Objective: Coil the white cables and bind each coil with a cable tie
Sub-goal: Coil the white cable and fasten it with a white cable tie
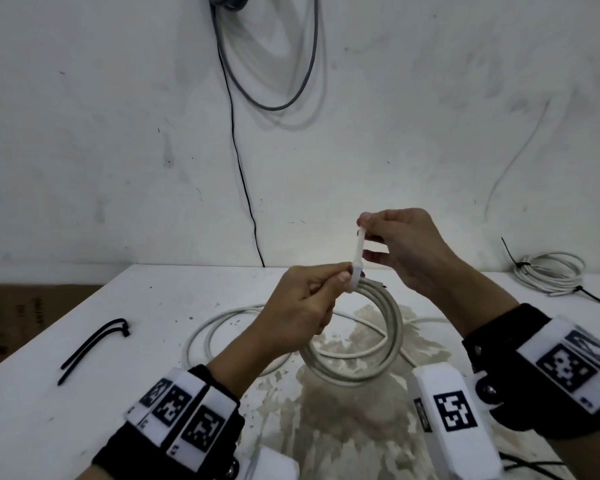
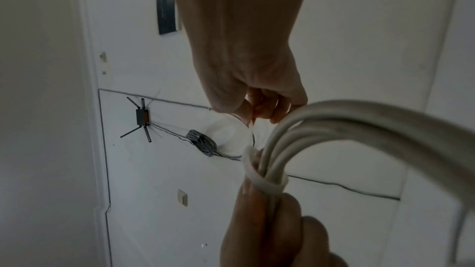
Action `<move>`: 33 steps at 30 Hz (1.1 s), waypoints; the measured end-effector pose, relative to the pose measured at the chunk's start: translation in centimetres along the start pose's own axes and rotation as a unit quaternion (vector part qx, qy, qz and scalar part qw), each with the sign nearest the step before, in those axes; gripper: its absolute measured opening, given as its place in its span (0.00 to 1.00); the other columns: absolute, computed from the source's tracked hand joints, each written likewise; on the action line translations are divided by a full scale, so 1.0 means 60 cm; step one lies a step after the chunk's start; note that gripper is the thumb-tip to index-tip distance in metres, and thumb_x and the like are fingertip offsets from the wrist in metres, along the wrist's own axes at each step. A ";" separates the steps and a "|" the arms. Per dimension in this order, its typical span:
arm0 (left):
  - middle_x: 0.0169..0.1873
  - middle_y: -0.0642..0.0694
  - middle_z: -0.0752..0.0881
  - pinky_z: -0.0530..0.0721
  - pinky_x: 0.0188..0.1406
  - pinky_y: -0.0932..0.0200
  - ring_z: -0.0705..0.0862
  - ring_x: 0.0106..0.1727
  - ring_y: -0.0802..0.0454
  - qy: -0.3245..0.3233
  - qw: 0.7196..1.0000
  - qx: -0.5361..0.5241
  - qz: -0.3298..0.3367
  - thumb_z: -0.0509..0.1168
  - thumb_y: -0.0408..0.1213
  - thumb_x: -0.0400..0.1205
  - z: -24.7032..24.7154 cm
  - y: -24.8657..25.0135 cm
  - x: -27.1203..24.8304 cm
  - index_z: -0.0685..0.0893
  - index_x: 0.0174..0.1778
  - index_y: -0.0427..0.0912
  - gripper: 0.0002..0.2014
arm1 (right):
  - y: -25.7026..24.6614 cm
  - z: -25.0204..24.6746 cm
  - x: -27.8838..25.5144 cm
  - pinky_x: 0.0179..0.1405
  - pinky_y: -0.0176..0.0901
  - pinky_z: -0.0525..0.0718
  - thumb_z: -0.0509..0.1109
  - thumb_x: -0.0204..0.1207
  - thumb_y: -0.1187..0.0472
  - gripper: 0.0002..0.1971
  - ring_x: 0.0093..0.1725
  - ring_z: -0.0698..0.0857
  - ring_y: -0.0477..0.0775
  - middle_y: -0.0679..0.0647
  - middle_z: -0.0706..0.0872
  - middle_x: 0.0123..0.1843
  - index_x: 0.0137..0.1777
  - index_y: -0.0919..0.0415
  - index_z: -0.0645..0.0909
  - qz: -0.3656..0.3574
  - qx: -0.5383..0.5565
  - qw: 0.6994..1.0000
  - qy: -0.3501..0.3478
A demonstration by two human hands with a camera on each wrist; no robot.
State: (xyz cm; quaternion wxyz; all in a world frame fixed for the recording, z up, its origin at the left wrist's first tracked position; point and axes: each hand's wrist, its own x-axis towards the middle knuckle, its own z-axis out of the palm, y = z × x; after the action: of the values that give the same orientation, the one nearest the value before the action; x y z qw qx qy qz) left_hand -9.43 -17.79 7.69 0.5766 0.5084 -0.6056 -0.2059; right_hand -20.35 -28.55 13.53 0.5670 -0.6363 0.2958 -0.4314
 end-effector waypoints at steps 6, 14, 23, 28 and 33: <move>0.15 0.57 0.65 0.62 0.17 0.69 0.61 0.16 0.60 0.040 0.998 -0.039 -0.031 0.55 0.32 0.86 -0.011 0.003 0.013 0.86 0.55 0.36 0.14 | -0.001 -0.008 -0.012 0.37 0.42 0.82 0.71 0.74 0.50 0.16 0.40 0.86 0.50 0.54 0.86 0.39 0.45 0.65 0.87 0.072 -0.037 0.987 -0.137; 0.16 0.55 0.63 0.62 0.16 0.69 0.61 0.16 0.59 0.076 0.994 -0.062 -0.041 0.54 0.33 0.87 -0.008 0.006 0.021 0.84 0.54 0.50 0.14 | -0.008 0.002 -0.017 0.43 0.49 0.80 0.72 0.74 0.63 0.07 0.40 0.81 0.54 0.60 0.81 0.37 0.39 0.68 0.85 0.017 -0.069 0.994 -0.084; 0.15 0.59 0.62 0.61 0.16 0.71 0.59 0.16 0.60 0.006 1.000 -0.012 0.002 0.55 0.30 0.86 -0.012 0.014 0.020 0.80 0.65 0.47 0.16 | -0.010 0.006 -0.018 0.35 0.40 0.84 0.72 0.73 0.70 0.04 0.37 0.84 0.57 0.64 0.88 0.39 0.38 0.70 0.86 0.025 -0.025 0.998 -0.051; 0.16 0.54 0.62 0.61 0.16 0.69 0.59 0.16 0.59 -0.002 1.000 -0.001 0.001 0.56 0.30 0.86 -0.010 0.018 0.025 0.84 0.60 0.44 0.14 | -0.012 0.013 -0.001 0.51 0.54 0.85 0.70 0.72 0.74 0.08 0.40 0.81 0.61 0.63 0.85 0.35 0.31 0.71 0.82 0.052 0.024 0.998 0.018; 0.21 0.46 0.61 0.60 0.16 0.69 0.58 0.17 0.57 -0.017 1.000 0.016 -0.010 0.55 0.31 0.86 -0.011 0.019 0.026 0.85 0.56 0.46 0.13 | -0.015 0.017 0.016 0.33 0.45 0.77 0.67 0.72 0.77 0.09 0.33 0.77 0.57 0.62 0.83 0.30 0.31 0.72 0.78 0.105 0.039 0.993 0.028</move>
State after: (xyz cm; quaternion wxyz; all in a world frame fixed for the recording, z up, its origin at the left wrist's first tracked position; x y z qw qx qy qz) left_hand -8.97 -18.44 9.57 0.5561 0.5200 -0.6134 -0.2099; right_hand -19.10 -28.75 14.63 0.6248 -0.5669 0.3596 -0.3987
